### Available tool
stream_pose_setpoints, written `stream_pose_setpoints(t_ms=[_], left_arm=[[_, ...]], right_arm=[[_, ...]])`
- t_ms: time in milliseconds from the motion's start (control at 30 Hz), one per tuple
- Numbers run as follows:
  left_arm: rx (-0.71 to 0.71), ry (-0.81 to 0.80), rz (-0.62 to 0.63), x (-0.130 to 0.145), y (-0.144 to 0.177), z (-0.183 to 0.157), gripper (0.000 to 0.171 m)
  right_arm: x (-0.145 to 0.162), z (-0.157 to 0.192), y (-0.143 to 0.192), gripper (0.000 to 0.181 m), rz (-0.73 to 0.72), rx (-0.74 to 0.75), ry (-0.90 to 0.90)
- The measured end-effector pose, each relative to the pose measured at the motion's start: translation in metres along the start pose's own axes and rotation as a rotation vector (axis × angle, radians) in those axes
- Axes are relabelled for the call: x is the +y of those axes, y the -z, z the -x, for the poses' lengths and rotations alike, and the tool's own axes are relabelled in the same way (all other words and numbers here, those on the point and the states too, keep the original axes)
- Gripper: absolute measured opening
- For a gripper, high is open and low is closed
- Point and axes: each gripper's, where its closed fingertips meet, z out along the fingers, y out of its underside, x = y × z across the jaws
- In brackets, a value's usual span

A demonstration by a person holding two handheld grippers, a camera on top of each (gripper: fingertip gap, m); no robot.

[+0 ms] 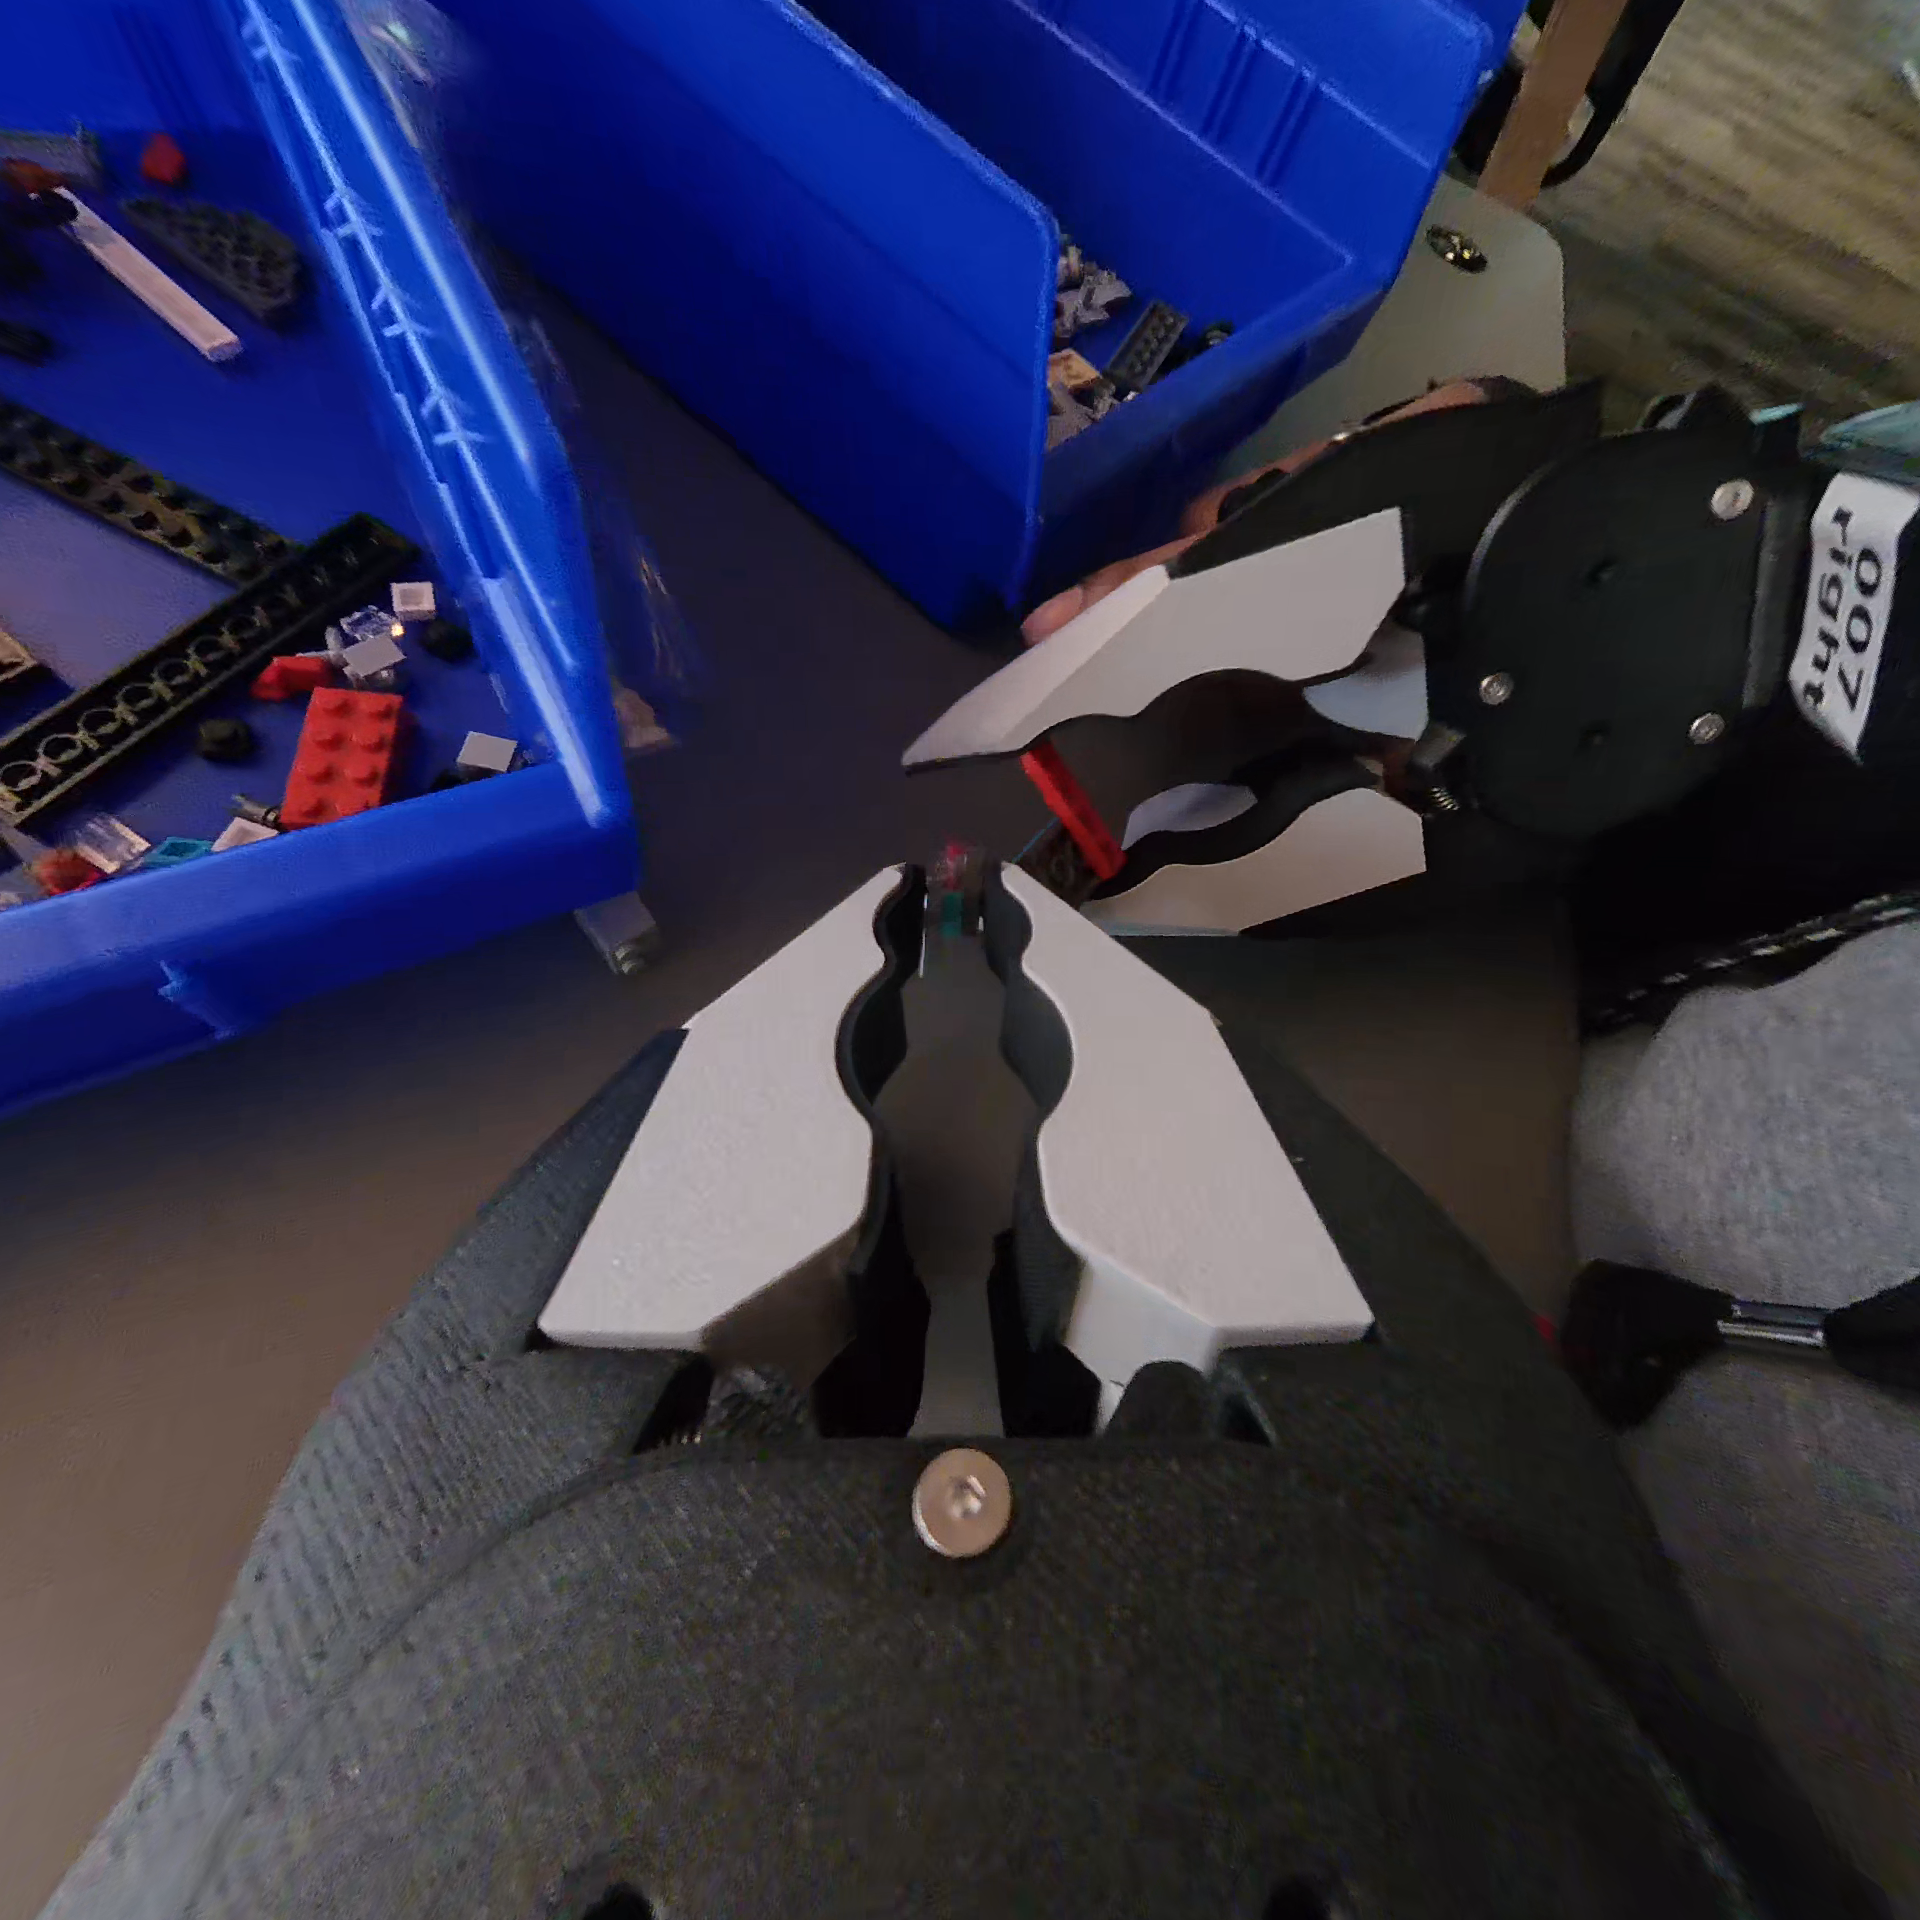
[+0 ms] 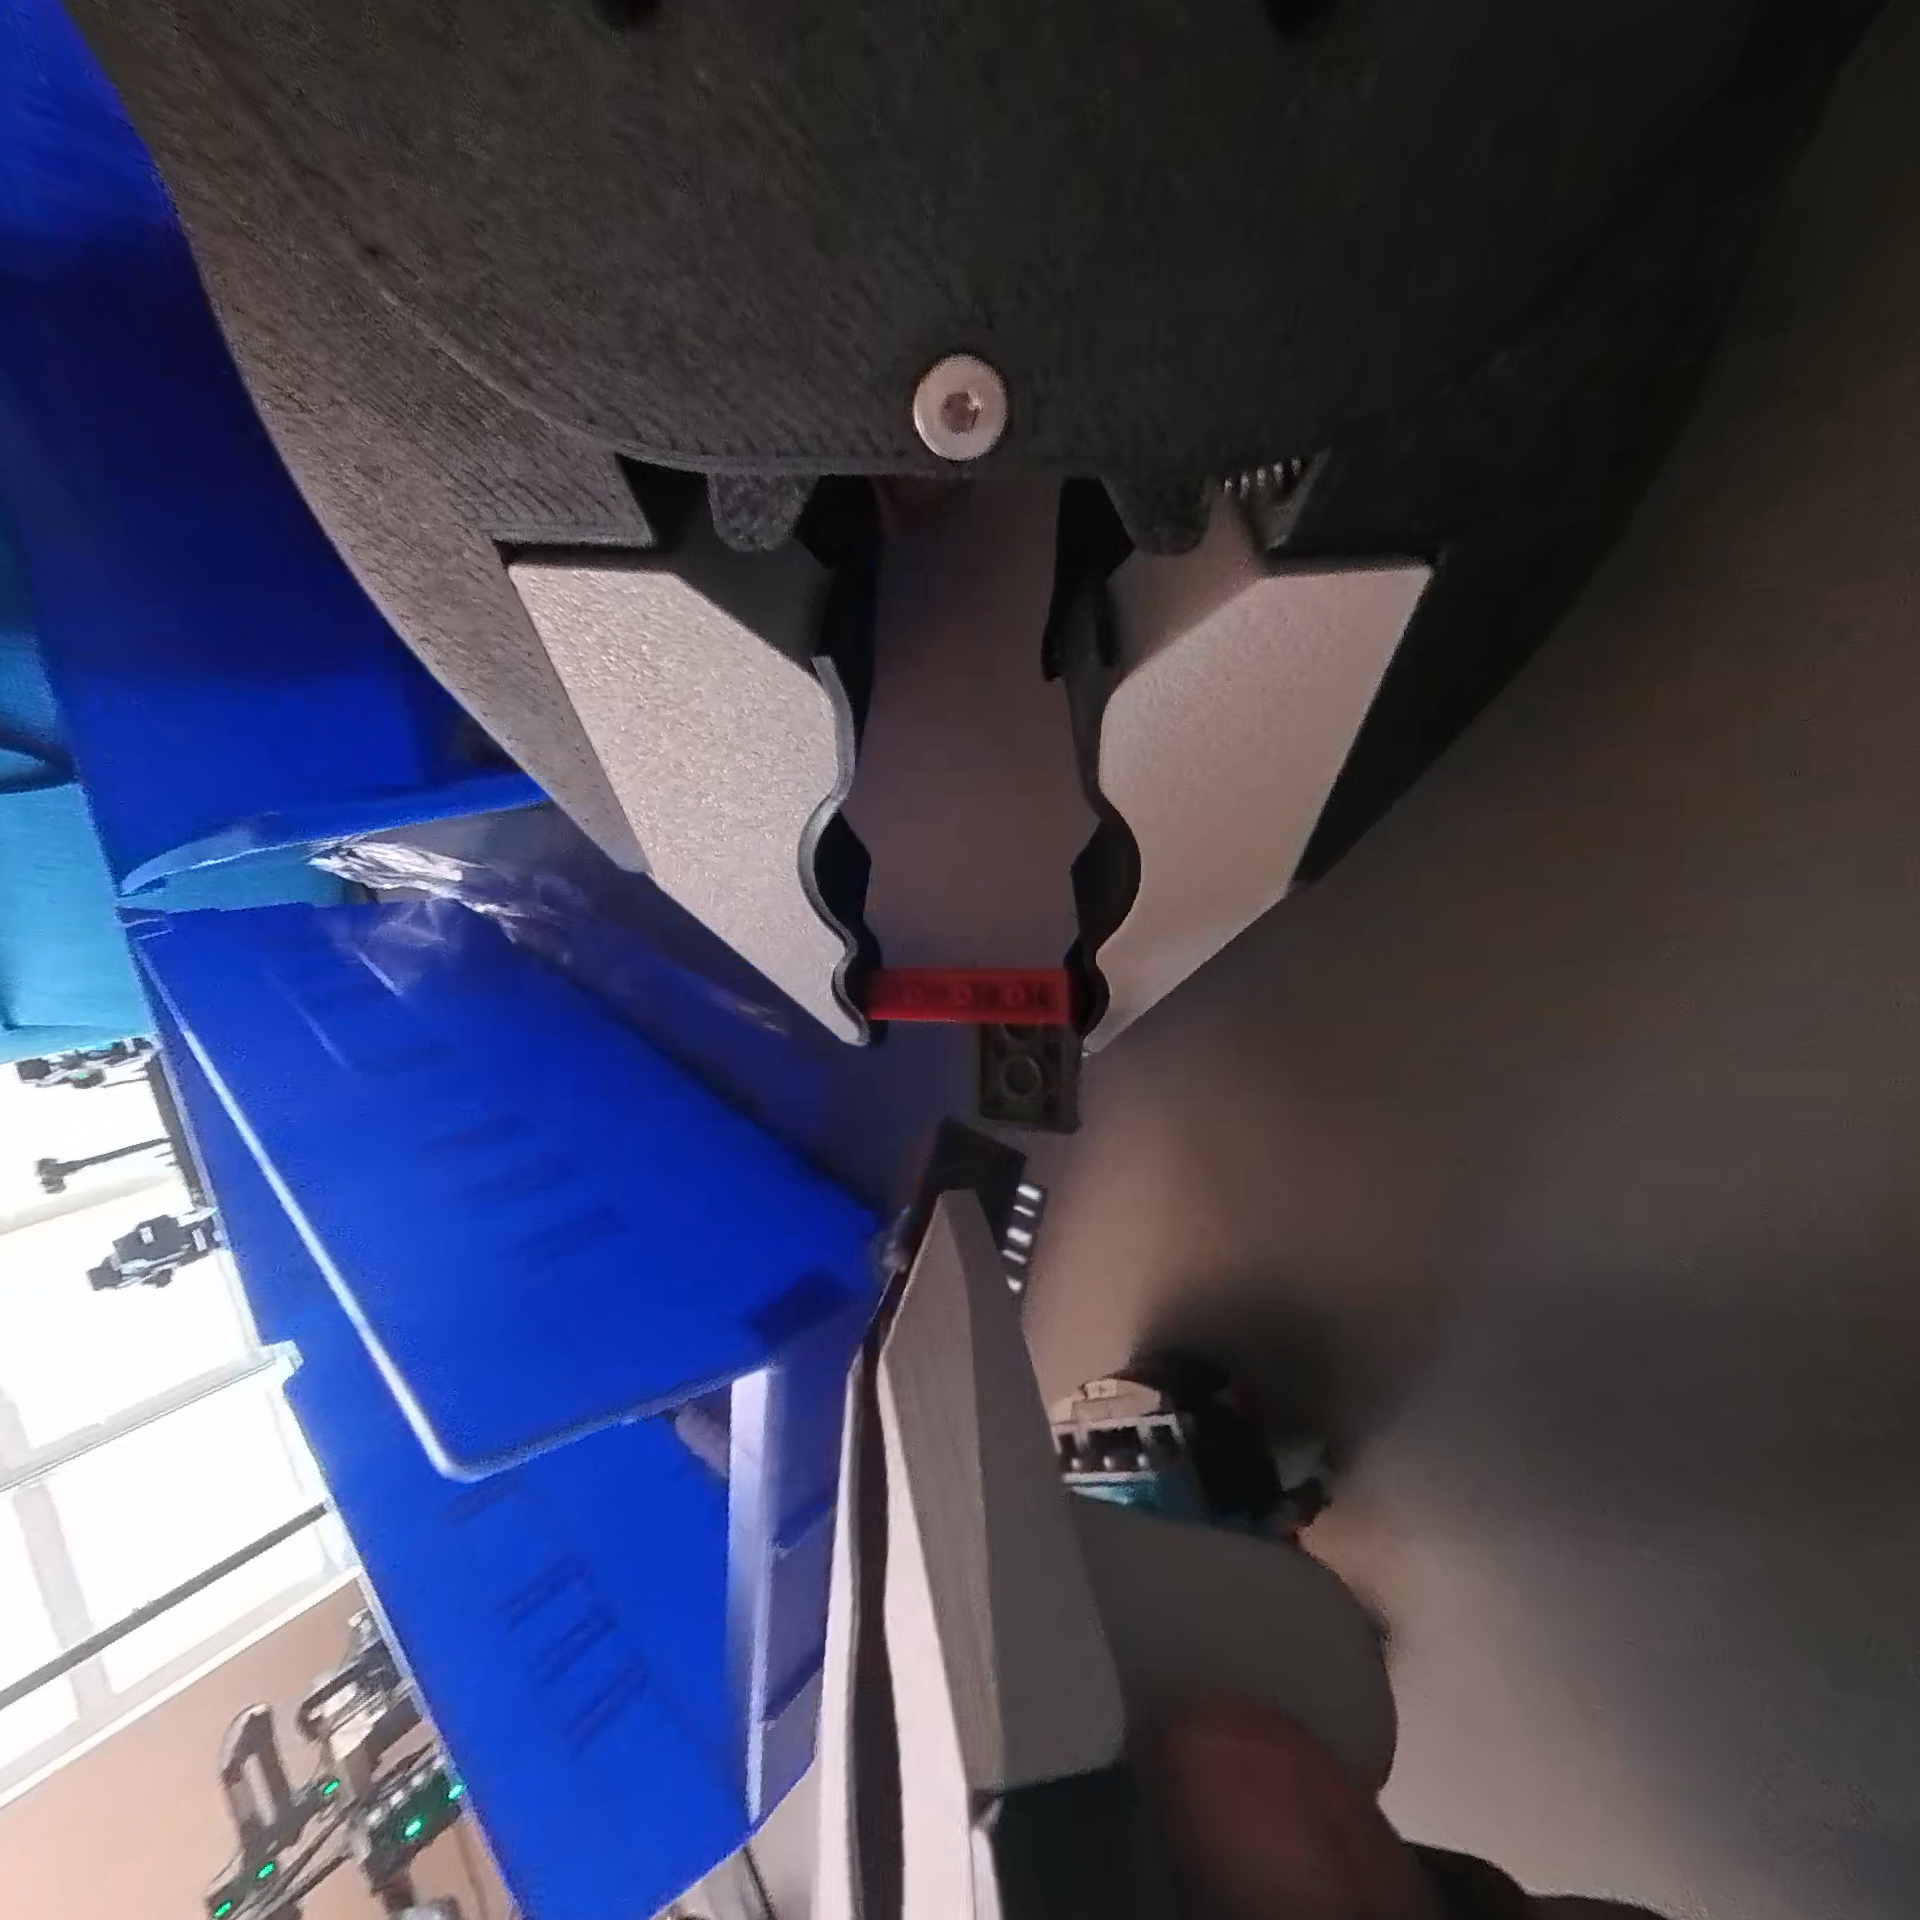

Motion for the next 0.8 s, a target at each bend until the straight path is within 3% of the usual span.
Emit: stream_pose_setpoints(t_ms=[233, 400, 500, 667, 800], left_arm=[[0.047, -0.038, -0.001, -0.001, 0.001, -0.008, 0.029], [0.261, -0.117, -0.05, -0.005, 0.02, -0.044, 0.037], [0.406, -0.231, -0.014, 0.017, 0.035, -0.08, 0.039], [0.543, -0.388, 0.17, 0.082, 0.045, -0.129, 0.04], [0.541, -0.407, 0.193, 0.095, 0.048, -0.14, 0.033]], right_arm=[[0.002, 0.001, -0.003, 0.037, 0.005, -0.034, -0.042], [0.005, -0.001, -0.006, 0.037, 0.011, -0.04, -0.055], [0.007, -0.003, -0.007, 0.037, 0.013, -0.031, -0.06], [0.006, -0.004, -0.01, 0.037, 0.009, -0.02, -0.055], [0.005, -0.004, -0.011, 0.038, 0.004, -0.014, -0.049]])
